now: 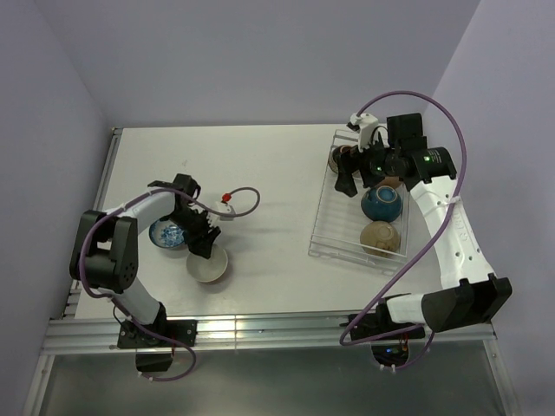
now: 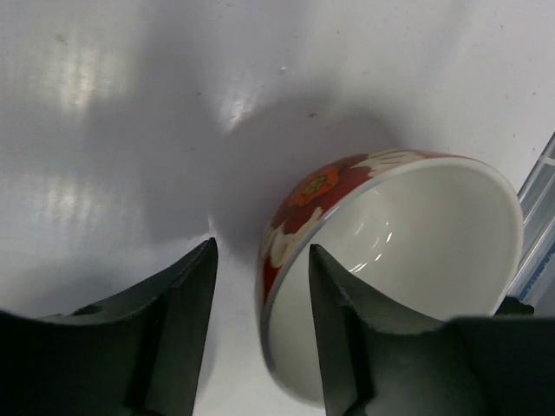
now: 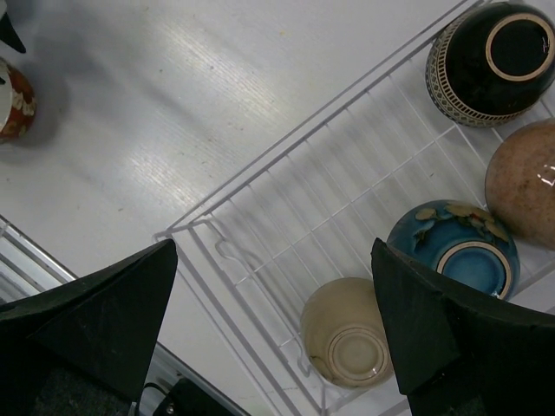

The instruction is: Load the bowls into the dish rack

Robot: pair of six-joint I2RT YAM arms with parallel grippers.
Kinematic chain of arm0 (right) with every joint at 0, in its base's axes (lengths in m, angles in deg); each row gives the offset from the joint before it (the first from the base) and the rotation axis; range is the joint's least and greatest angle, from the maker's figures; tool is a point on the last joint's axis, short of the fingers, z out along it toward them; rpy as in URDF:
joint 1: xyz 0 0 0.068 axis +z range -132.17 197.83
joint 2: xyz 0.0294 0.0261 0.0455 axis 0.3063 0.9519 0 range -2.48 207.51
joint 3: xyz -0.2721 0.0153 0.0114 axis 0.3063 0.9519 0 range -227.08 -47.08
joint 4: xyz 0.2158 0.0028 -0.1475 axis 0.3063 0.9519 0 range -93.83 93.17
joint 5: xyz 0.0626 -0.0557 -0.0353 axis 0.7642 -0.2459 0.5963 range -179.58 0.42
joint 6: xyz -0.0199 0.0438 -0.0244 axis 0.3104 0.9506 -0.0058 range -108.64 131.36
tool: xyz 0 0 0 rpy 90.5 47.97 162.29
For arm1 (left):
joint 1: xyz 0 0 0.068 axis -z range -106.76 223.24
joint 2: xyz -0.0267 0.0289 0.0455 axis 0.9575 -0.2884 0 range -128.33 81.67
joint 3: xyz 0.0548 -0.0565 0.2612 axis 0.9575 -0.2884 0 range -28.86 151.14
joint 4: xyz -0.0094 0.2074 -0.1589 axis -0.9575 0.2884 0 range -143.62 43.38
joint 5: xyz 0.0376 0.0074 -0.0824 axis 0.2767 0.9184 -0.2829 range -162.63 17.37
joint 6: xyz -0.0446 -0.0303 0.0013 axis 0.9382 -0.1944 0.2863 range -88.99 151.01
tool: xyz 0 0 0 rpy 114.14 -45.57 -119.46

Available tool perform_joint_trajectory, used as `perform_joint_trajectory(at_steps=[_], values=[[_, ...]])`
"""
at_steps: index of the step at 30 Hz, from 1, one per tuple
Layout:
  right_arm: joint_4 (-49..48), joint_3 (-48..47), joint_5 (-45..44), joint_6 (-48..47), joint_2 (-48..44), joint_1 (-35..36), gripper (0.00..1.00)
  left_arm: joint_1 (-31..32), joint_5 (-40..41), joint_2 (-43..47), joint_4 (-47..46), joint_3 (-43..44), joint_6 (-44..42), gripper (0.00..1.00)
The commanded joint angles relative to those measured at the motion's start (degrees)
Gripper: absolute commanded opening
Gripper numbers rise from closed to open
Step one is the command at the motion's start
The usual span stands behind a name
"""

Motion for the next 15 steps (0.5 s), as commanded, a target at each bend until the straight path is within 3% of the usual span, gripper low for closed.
perform_joint_trajectory(at_steps=[1,4,7,8,11,15], values=[[0.7,-2.6,3.4,1.4,0.2,-1.5,1.0,1.7,0.3,0.9,-1.8,-1.7,-1.4,0.51],[0.9,-2.7,4.5,2.0,0.4,-2.7,1.0,3.0,1.6,1.3,-3.2,-2.6,-0.8,0.44],[0.5,-2.3,5.0,2.1,0.2,-3.7,1.0,3.7,1.1,1.3,-3.8,-2.1,0.0,0.26],[0.6,-2.3,5.4,2.0,0.1,-3.9,1.0,3.7,0.5,1.4,-3.6,-1.7,0.2,0.15],[0.9,-2.7,6.8,2.4,0.3,-5.0,1.0,4.2,-2.3,2.7,-4.5,-0.1,3.3,0.02],[-2.8,-0.2,7.7,3.9,-1.2,-6.4,1.0,7.1,-2.5,5.6,-5.8,5.1,8.6,0.01]])
